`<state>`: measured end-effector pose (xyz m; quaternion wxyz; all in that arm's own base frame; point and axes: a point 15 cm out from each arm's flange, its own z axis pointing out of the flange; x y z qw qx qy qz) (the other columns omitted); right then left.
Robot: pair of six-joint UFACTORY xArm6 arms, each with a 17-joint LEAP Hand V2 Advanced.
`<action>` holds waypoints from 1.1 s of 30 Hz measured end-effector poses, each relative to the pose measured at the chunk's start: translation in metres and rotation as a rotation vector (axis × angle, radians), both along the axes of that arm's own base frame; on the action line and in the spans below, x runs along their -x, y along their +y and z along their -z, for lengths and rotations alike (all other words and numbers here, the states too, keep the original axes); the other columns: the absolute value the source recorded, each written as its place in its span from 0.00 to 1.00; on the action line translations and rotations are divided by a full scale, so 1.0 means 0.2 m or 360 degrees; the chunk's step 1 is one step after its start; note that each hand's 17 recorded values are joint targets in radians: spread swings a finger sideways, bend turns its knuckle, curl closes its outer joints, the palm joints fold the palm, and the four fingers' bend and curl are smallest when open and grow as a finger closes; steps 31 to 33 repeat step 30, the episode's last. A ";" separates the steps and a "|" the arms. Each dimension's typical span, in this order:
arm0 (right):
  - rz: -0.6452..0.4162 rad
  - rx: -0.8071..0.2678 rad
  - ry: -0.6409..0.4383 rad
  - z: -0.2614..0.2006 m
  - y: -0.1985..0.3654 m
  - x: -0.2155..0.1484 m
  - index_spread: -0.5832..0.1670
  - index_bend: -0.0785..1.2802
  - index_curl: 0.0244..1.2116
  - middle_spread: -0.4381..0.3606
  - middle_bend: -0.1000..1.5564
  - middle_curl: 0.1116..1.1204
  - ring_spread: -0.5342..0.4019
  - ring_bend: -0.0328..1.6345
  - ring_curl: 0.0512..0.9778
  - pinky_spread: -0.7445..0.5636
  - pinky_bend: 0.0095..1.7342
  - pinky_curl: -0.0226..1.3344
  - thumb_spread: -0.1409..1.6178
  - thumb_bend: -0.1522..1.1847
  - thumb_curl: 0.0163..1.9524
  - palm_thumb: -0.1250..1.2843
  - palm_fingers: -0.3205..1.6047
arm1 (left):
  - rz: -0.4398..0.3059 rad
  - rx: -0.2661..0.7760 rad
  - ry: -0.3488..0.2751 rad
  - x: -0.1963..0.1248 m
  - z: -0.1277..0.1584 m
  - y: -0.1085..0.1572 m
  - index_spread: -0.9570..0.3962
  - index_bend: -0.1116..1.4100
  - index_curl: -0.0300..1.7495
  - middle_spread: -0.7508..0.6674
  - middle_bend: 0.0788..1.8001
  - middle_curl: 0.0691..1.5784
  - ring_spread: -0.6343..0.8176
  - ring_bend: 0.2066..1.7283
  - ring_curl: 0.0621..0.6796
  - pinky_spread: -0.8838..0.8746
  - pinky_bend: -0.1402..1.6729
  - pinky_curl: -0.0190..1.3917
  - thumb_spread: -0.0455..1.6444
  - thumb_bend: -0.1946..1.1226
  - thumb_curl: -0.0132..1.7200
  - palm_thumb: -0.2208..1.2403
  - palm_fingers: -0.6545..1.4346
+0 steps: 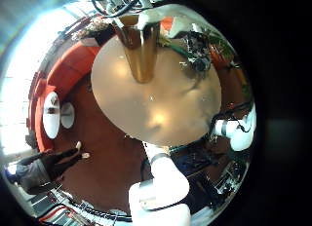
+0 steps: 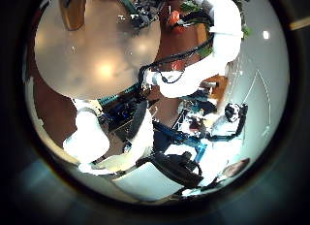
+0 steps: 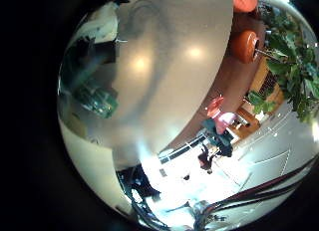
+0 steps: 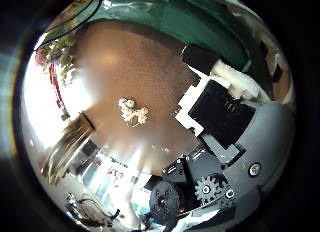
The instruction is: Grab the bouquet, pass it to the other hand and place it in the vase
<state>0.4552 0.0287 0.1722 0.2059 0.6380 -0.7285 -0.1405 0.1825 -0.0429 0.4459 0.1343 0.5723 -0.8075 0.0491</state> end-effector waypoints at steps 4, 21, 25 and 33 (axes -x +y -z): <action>0.0000 0.0000 0.0000 0.00 0.00 0.00 0.32 0.81 0.94 0.27 0.79 0.96 0.35 0.87 0.74 0.42 0.78 0.54 0.61 0.14 0.45 0.86 0.74 | -0.0013 0.0004 0.0005 0.00 0.00 -0.01 0.74 0.19 0.22 0.81 0.07 0.18 0.85 0.16 0.23 0.81 0.18 0.19 0.68 0.13 0.19 0.35 0.38; 0.0000 0.0000 0.0000 0.00 0.00 0.00 0.27 0.19 0.44 0.63 0.26 0.43 0.77 0.42 0.32 0.86 0.48 0.32 0.71 0.09 0.27 0.46 0.14 | -0.0203 0.0000 0.0118 -0.06 -0.01 -0.24 0.74 0.20 0.22 0.81 0.07 0.19 0.84 0.15 0.22 0.81 0.18 0.19 0.68 0.13 0.19 0.35 0.38; 0.0000 0.0000 0.0000 0.00 0.00 0.00 0.29 0.19 0.40 0.66 0.23 0.38 0.81 0.37 0.28 0.90 0.43 0.29 0.72 0.10 0.25 0.46 0.17 | -0.0257 0.0005 0.0138 -0.14 0.00 -0.20 0.73 0.20 0.23 0.81 0.07 0.18 0.84 0.15 0.22 0.81 0.18 0.19 0.68 0.13 0.19 0.36 0.38; 0.0000 0.0000 0.0000 0.00 0.00 0.00 0.30 0.20 0.37 0.67 0.21 0.34 0.83 0.34 0.24 0.93 0.39 0.26 0.73 0.10 0.23 0.47 0.20 | -0.0286 0.0007 0.0148 -0.14 -0.01 -0.18 0.73 0.20 0.23 0.81 0.07 0.18 0.85 0.15 0.22 0.81 0.18 0.19 0.69 0.13 0.19 0.37 0.38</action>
